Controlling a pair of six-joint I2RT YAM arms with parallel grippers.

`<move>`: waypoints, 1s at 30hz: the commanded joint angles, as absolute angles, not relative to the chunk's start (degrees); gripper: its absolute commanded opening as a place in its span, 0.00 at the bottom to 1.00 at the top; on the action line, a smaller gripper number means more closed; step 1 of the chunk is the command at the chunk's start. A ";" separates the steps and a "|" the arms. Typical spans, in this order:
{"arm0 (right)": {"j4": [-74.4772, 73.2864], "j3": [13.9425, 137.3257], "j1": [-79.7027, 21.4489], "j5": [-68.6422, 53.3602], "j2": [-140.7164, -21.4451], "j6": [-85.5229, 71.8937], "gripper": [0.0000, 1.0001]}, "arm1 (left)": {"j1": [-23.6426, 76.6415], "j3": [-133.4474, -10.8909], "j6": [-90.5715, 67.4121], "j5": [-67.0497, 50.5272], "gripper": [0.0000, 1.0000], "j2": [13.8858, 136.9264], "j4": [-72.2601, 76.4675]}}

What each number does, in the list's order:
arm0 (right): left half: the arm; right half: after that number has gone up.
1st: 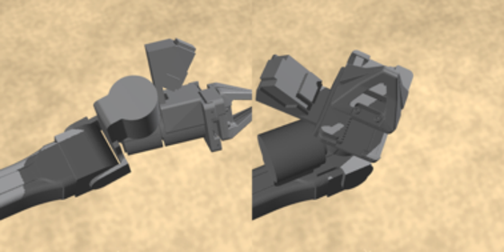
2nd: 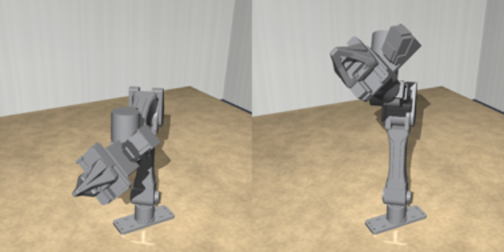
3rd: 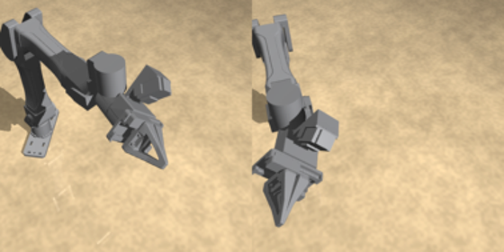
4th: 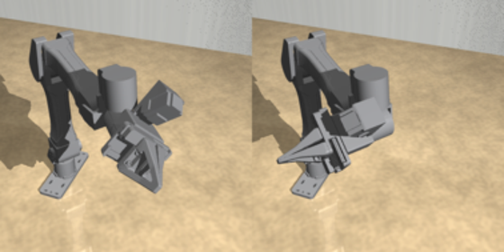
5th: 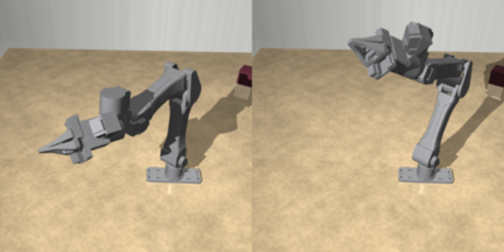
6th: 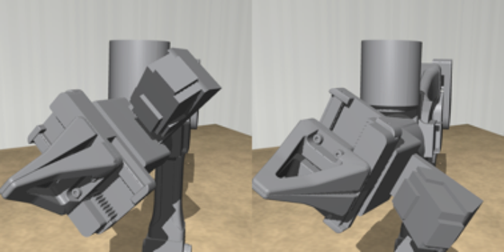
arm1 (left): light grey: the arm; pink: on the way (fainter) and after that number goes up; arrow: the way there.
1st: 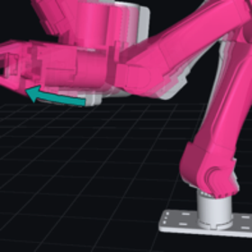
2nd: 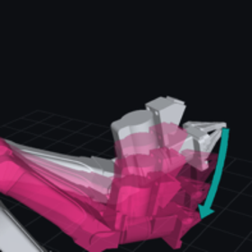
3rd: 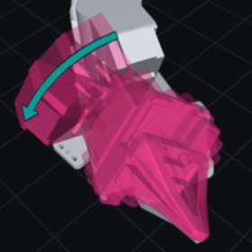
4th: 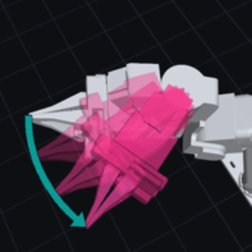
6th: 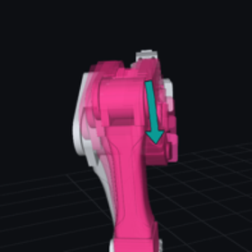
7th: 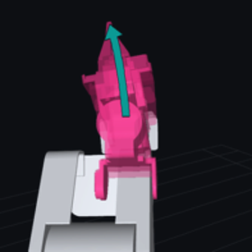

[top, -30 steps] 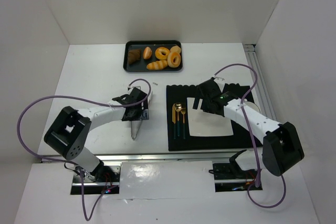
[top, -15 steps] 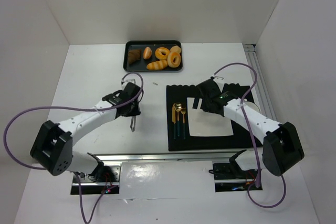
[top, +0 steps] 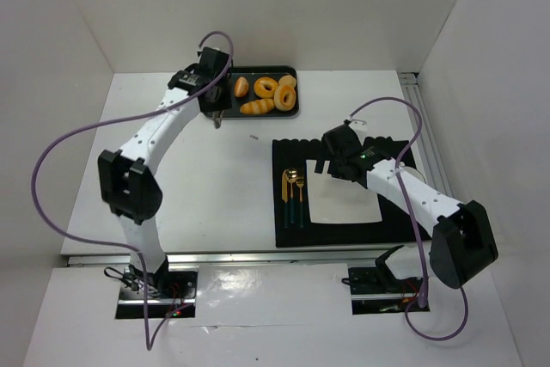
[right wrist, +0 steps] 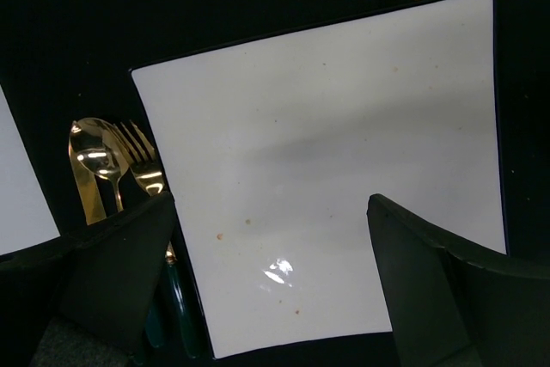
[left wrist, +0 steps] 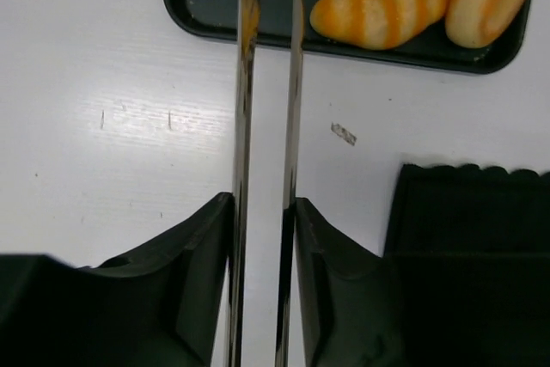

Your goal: Place the bread

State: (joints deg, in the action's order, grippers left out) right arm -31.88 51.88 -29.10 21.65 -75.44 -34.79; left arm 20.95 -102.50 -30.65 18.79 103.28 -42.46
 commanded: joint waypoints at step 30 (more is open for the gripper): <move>-28.91 57.83 -28.56 21.27 -80.41 -33.13 1.00 | 12.83 -127.18 -21.27 16.52 0.70 127.35 -45.27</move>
State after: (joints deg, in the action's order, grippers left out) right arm -31.16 55.33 -28.93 20.56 -79.46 -33.52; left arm 12.78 -125.16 -23.46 14.50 127.50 -48.80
